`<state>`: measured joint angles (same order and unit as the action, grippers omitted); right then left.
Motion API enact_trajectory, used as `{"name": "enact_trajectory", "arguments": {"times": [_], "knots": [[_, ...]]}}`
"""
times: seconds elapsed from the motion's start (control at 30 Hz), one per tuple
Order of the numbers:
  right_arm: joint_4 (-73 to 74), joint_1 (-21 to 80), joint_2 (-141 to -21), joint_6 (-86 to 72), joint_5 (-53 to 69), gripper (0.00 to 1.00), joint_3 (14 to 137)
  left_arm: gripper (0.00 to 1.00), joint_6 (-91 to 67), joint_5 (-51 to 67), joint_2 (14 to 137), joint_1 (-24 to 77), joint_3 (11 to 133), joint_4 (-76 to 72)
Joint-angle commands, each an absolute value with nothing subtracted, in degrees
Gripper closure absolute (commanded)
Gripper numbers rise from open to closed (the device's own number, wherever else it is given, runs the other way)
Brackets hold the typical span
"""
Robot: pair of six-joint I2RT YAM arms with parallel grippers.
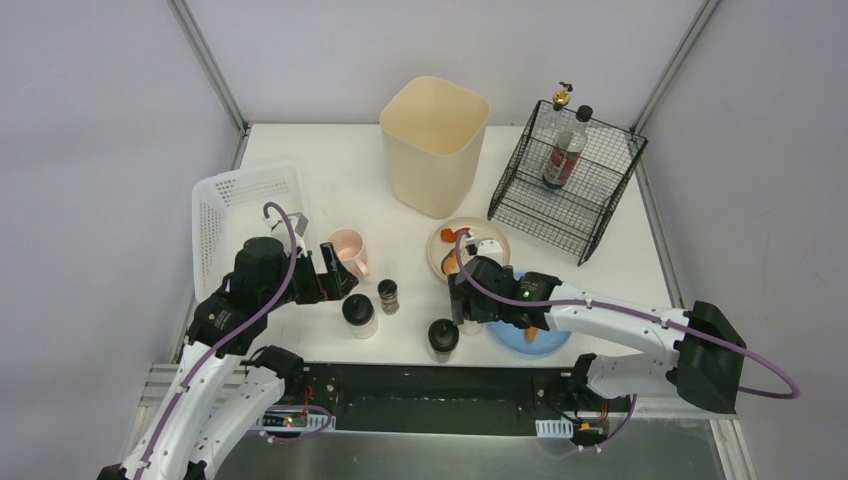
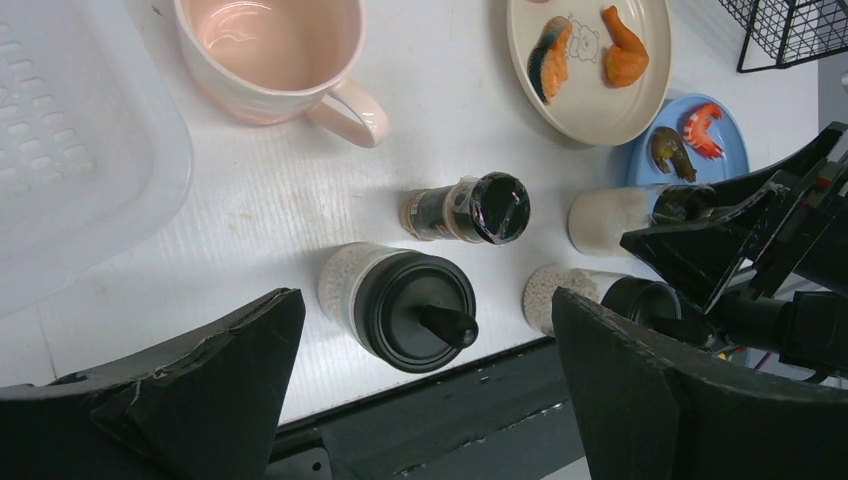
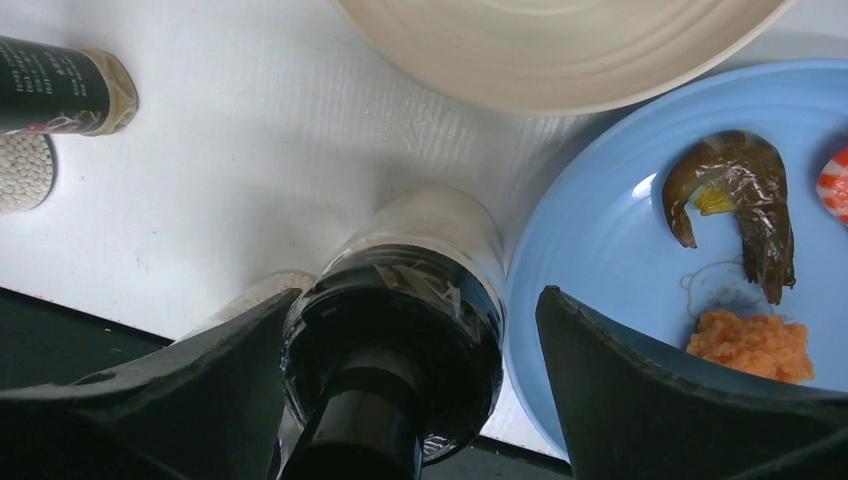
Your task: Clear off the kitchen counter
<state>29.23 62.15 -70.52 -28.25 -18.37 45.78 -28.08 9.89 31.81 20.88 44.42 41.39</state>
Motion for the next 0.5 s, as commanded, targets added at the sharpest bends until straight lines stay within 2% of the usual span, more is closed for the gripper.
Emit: {"name": "enact_trajectory", "arguments": {"times": [0.0, 0.27, 0.3, 0.33, 0.47], "knots": [[28.7, 63.3, -70.1, -30.5, -21.4, 0.12, 45.4, 0.00, -28.5, 9.2, 31.3, 20.4, 44.7, 41.2], [28.6, 63.6, -70.8, -30.6, -23.2, 0.14, 46.4, 0.00, -28.5, 9.3, 31.4, 20.4, 44.7, 41.2], [28.6, 63.6, -66.1, -30.6, -22.9, 0.15, 46.6, 0.00, -28.5, 9.3, 31.4, 20.4, 44.7, 41.2], [28.6, 63.6, -70.9, -30.5, -22.6, 0.16, 46.8, 0.00, -28.5, 9.3, 31.5, 20.4, 44.7, 41.2], [28.5, 63.7, -72.7, -30.3, -21.9, 0.24, 47.1, 0.00, -28.5, 9.5, 31.5, 20.4, 44.7, 41.2]]}}
